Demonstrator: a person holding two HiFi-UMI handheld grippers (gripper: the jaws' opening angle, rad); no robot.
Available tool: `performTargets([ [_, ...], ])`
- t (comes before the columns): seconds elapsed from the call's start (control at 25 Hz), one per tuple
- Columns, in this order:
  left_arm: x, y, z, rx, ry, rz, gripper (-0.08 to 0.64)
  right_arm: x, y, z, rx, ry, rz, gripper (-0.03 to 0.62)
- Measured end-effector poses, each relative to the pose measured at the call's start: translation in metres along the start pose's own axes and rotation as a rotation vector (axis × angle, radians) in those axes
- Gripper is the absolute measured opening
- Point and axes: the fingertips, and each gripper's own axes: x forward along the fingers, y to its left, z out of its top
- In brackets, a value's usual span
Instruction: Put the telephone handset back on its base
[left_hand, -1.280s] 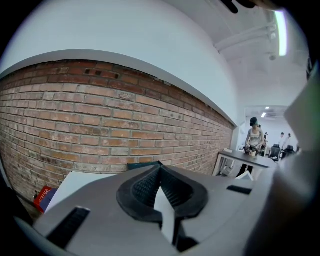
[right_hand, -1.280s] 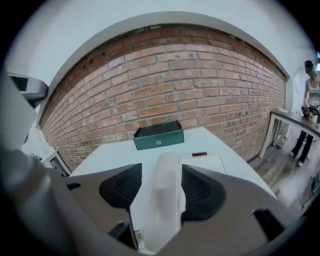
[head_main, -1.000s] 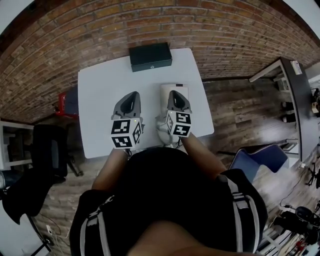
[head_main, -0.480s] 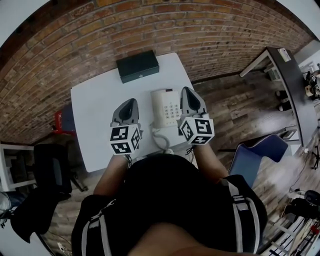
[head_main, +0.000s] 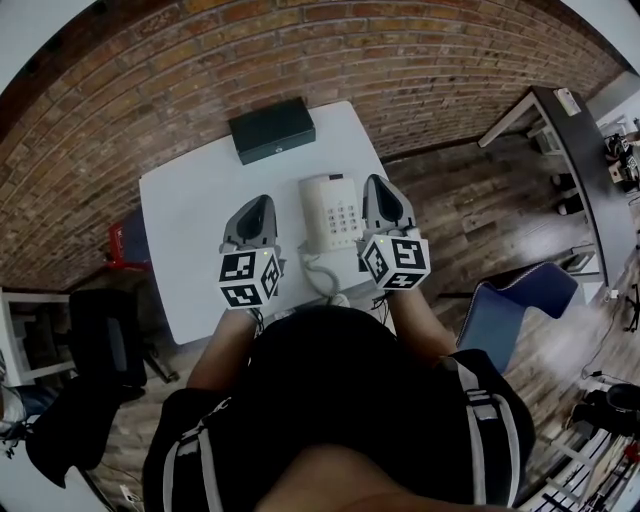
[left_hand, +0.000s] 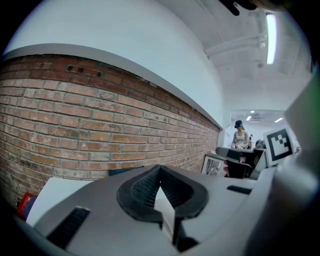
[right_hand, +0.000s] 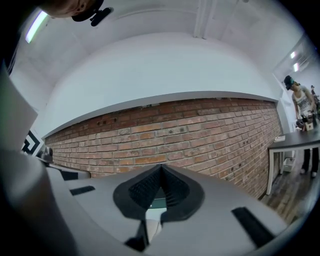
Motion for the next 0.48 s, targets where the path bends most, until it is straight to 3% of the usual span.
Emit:
performTargets([
  [0.16, -0.002, 0.004, 0.001, 0.0, -0.003, 0.002, 0.002, 0.001, 0.004, -0.001, 0.044, -0.015, 0.029, -0.003],
  [0.48, -0.004, 0.01, 0.004, -0.002, -0.021, 0.008, 0.002, 0.007, 0.014, -0.009, 0.039, 0.011, 0.054, -0.003],
])
